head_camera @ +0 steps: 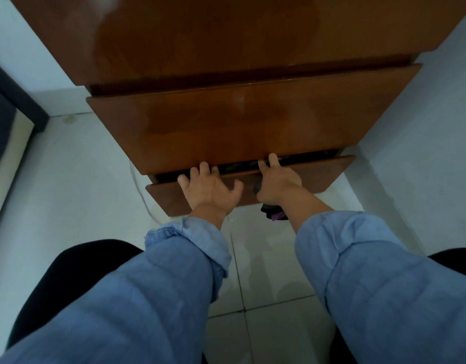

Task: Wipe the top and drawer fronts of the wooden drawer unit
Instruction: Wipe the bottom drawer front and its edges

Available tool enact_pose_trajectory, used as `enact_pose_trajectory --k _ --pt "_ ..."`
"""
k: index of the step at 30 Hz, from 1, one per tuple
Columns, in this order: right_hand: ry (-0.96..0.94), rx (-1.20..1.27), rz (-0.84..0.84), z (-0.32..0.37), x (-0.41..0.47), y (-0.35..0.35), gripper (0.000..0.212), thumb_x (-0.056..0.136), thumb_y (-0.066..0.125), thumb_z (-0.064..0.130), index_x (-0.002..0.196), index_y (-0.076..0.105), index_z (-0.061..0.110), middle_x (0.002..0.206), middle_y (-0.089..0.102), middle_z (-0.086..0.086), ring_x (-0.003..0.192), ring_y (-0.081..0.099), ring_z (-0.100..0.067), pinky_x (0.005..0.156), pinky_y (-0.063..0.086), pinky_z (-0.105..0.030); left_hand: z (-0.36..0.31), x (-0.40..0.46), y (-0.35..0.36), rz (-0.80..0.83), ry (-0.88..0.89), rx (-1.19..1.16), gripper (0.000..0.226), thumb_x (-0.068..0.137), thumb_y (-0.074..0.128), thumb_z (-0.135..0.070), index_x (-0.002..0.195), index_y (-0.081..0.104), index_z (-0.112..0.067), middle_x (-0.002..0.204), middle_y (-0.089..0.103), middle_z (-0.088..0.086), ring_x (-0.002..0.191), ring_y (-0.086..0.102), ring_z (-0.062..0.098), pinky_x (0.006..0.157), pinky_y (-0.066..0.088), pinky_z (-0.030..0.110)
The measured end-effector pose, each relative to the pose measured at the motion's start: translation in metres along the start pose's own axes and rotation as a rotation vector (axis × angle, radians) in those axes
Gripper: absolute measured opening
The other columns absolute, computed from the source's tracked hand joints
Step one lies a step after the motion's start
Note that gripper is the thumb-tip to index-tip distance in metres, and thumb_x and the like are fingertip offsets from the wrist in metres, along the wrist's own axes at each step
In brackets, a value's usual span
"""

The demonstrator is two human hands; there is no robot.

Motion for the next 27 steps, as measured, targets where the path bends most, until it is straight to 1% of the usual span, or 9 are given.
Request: enact_pose_trajectory --k 2,4,8,11,15,17,20,24,27 --pt "-0.013 0.152 0.022 -0.007 -0.003 0.001 0.081 0.085 0.059 0.029 0.149 0.009 0.029 0.155 -0.003 0.004 0.118 0.049 -0.033 0.077 0.046 -0.035 -0.003 -0.001 -0.003 0.061 -0.004 0.013 0.071 0.079 0.033 -0.065 0.127 0.051 -0.016 0.117 0.044 0.005 0.110 0.042 0.028 0.095 0.023 0.048" --pt "-0.022 0.322 -0.036 -0.019 -0.013 0.006 0.078 0.082 0.062 0.027 0.147 0.019 0.030 0.149 0.007 0.004 0.106 0.054 -0.032 0.077 0.047 -0.036 -0.011 -0.008 -0.005 0.076 0.005 0.023 0.072 0.081 0.037 -0.059 0.137 0.042 -0.014 0.123 0.041 0.006 0.117 0.039 0.028 0.102 0.021 0.050" --pt "0.031 0.530 -0.400 -0.054 -0.038 0.006 0.049 0.074 0.065 0.017 0.116 0.041 0.025 0.124 0.027 -0.003 0.078 0.055 -0.034 0.068 0.052 -0.042 -0.045 -0.025 -0.006 0.060 0.173 0.005 0.076 0.088 0.039 -0.048 0.150 0.017 -0.011 0.146 0.029 0.008 0.137 0.025 0.025 0.110 0.019 0.048" --pt "0.125 0.618 -0.561 -0.091 -0.048 -0.006 0.033 0.075 0.061 0.012 0.106 0.051 0.020 0.116 0.040 -0.009 0.080 0.056 -0.037 0.069 0.051 -0.042 -0.084 -0.028 -0.006 0.157 0.341 -0.011 0.079 0.092 0.042 -0.044 0.153 0.004 -0.012 0.159 0.011 0.005 0.147 0.005 0.022 0.117 0.010 0.047" --pt "0.242 0.697 -0.733 -0.135 -0.047 -0.024 0.037 0.077 0.059 0.007 0.113 0.058 0.017 0.118 0.049 -0.015 0.091 0.059 -0.039 0.076 0.053 -0.045 -0.128 -0.026 -0.009 0.231 0.472 -0.005 0.080 0.095 0.041 -0.041 0.152 -0.005 -0.011 0.161 -0.007 0.003 0.148 -0.009 0.020 0.118 -0.001 0.050" --pt "0.267 0.756 -0.752 -0.149 -0.041 -0.029 0.041 0.080 0.058 0.007 0.120 0.057 0.017 0.124 0.049 -0.014 0.096 0.059 -0.041 0.078 0.054 -0.052 -0.141 -0.024 -0.007 0.263 0.497 -0.010 0.081 0.095 0.040 -0.041 0.152 -0.008 -0.010 0.161 -0.012 0.004 0.147 -0.012 0.020 0.118 -0.004 0.050" --pt "0.337 0.731 -0.750 -0.167 -0.027 -0.029 0.043 0.083 0.055 0.008 0.126 0.056 0.014 0.125 0.057 -0.016 0.105 0.060 -0.038 0.087 0.052 -0.050 -0.148 -0.025 0.004 0.318 0.479 0.011 0.087 0.092 0.041 -0.046 0.151 -0.011 -0.009 0.159 -0.019 0.005 0.146 -0.016 0.020 0.117 -0.009 0.050" --pt "0.418 0.773 -0.582 -0.179 -0.010 -0.015 0.042 0.087 0.044 0.003 0.122 0.060 0.020 0.108 0.064 -0.022 0.087 0.064 -0.045 0.067 0.057 -0.055 -0.144 -0.027 0.020 0.271 0.512 0.088 0.096 0.083 0.044 -0.052 0.151 -0.007 -0.007 0.157 -0.026 0.005 0.145 -0.022 0.019 0.116 -0.012 0.051" --pt "0.401 0.598 -0.566 -0.176 -0.004 -0.010 0.045 0.087 0.046 0.000 0.127 0.056 0.017 0.125 0.059 -0.016 0.101 0.061 -0.040 0.077 0.056 -0.050 -0.144 -0.024 0.026 0.243 0.525 0.057 0.098 0.080 0.044 -0.053 0.152 -0.009 -0.010 0.157 -0.025 0.004 0.145 -0.021 0.018 0.115 -0.014 0.050"
Point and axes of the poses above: each hand's wrist, its own x-axis towards the middle knuckle, its own y-axis out of the palm, z = x × y, the point moved 3 cm from there along x, towards the middle knuckle
